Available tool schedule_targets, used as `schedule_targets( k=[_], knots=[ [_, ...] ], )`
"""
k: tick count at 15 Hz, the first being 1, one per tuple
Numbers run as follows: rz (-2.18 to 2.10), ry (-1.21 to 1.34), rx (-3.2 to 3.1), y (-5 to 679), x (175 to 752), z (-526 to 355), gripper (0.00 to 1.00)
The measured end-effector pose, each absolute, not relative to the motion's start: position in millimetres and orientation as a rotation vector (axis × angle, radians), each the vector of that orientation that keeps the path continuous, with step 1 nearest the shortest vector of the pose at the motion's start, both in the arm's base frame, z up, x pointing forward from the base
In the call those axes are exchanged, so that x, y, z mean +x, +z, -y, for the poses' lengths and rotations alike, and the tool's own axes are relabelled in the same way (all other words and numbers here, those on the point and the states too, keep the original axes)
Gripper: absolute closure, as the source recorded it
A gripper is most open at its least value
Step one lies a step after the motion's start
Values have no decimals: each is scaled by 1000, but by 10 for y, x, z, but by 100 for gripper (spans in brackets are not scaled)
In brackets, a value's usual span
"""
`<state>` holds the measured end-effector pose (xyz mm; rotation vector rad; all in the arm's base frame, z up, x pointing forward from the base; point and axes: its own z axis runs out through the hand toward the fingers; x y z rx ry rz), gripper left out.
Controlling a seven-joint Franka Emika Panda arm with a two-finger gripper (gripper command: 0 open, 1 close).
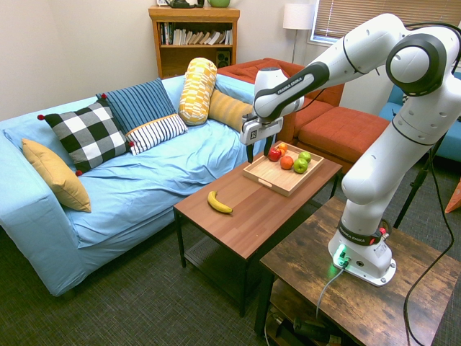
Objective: Put banana in the tray
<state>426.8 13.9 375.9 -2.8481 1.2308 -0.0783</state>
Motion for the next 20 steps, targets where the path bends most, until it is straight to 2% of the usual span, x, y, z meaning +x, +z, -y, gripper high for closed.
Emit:
schedule_targets(
  k=[5,13,20],
  knots=[
    [-1242,-80,-2839,3567,4459,-189,0],
    [-1384,31,-2801,2184,5682,-804,0],
    [-1579,80,-2755,1243,6151,-1021,0]
  ],
)
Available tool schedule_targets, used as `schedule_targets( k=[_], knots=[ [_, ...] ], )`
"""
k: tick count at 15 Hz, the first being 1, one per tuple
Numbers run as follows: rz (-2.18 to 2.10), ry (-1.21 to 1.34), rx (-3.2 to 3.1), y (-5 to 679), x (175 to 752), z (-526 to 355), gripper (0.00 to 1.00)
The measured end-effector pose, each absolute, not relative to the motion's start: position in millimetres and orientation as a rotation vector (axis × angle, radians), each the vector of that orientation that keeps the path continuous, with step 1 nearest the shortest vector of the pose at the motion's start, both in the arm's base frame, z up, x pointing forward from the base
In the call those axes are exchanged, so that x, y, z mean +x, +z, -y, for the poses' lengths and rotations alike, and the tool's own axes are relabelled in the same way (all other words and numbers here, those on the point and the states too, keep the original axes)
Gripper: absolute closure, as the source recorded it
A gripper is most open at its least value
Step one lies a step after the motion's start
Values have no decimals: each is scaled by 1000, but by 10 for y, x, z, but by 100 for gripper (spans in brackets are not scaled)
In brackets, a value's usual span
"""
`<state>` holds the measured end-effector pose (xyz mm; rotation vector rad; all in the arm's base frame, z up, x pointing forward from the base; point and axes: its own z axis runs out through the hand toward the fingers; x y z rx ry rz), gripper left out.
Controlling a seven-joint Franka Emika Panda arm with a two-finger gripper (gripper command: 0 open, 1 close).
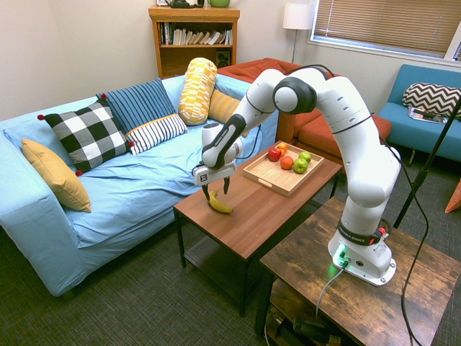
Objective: Put banana in the tray
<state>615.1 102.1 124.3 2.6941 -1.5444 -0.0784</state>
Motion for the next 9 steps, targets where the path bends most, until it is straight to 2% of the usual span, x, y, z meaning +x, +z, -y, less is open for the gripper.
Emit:
schedule_targets(
  k=[1,2,9],
  knots=[
    [1554,-83,2682,1168,6166,-1024,0],
    [1560,-92,2677,1097,6176,-1035,100],
    [1569,-116,2660,905,6160,-1144,100]
  ],
)
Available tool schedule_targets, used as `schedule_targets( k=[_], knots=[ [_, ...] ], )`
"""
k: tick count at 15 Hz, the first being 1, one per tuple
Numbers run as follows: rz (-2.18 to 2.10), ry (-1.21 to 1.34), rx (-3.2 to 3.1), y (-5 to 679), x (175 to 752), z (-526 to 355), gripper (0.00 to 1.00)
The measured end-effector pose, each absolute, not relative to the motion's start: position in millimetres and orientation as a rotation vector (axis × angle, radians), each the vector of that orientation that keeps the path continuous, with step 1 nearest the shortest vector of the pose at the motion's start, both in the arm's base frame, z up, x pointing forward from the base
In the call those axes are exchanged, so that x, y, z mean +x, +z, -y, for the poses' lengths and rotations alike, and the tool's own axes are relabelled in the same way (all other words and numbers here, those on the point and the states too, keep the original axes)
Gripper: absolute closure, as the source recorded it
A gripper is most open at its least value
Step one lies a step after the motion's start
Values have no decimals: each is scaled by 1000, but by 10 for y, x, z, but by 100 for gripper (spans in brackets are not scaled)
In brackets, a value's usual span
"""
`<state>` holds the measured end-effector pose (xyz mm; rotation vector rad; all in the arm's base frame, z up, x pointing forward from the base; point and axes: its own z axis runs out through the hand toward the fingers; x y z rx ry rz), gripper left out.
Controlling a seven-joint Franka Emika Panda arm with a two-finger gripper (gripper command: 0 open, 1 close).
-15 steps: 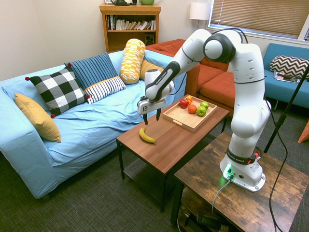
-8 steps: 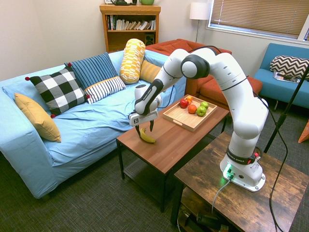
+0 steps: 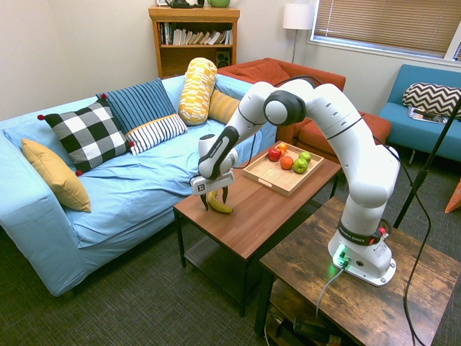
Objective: Put banana in the tray
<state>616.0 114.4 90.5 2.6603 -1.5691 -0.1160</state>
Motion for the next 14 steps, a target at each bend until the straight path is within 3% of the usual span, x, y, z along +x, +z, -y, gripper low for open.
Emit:
schedule_targets(
  k=[14],
  knots=[
    [1554,-65,2685,1052,6303,-1079,100]
  ],
)
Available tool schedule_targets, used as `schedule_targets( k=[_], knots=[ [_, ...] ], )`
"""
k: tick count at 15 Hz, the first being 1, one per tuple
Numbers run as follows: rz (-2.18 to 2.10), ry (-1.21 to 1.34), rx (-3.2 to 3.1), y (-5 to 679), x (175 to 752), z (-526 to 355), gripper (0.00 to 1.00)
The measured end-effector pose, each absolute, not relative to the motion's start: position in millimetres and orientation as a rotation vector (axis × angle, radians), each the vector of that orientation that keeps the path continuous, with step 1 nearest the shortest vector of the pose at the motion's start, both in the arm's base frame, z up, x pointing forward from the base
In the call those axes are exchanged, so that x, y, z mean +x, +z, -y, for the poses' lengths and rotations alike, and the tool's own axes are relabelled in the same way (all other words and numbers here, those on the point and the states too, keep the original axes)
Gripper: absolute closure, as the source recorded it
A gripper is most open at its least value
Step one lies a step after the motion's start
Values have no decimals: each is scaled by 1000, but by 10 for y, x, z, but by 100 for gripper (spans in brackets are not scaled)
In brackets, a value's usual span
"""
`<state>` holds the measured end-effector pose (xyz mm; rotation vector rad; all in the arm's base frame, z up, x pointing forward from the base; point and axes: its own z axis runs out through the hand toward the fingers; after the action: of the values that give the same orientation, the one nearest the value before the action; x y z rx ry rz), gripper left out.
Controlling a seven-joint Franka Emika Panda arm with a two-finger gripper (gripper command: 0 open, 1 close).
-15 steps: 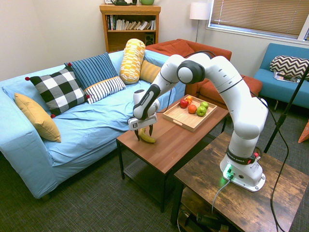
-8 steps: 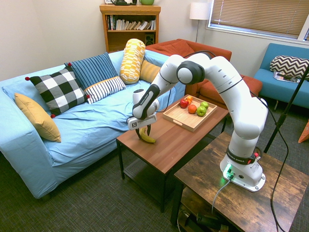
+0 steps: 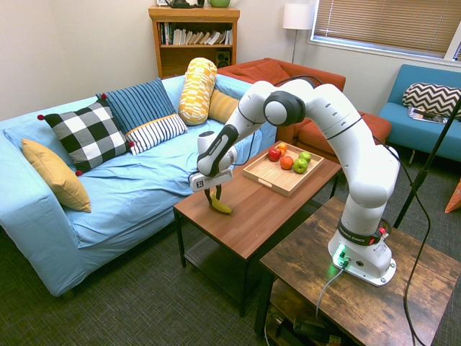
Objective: Put banana in the tray
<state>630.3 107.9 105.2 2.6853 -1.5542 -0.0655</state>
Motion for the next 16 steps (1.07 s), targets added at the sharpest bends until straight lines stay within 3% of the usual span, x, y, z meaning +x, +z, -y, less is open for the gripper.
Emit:
schedule_targets(
  k=[5,10,16],
  knots=[
    [1564,64,2671,1822,6217,-602,100],
    [1686,159,2553,2531,5809,826,100],
    [1796,121,2446,2345,5588,2274,100]
  ],
)
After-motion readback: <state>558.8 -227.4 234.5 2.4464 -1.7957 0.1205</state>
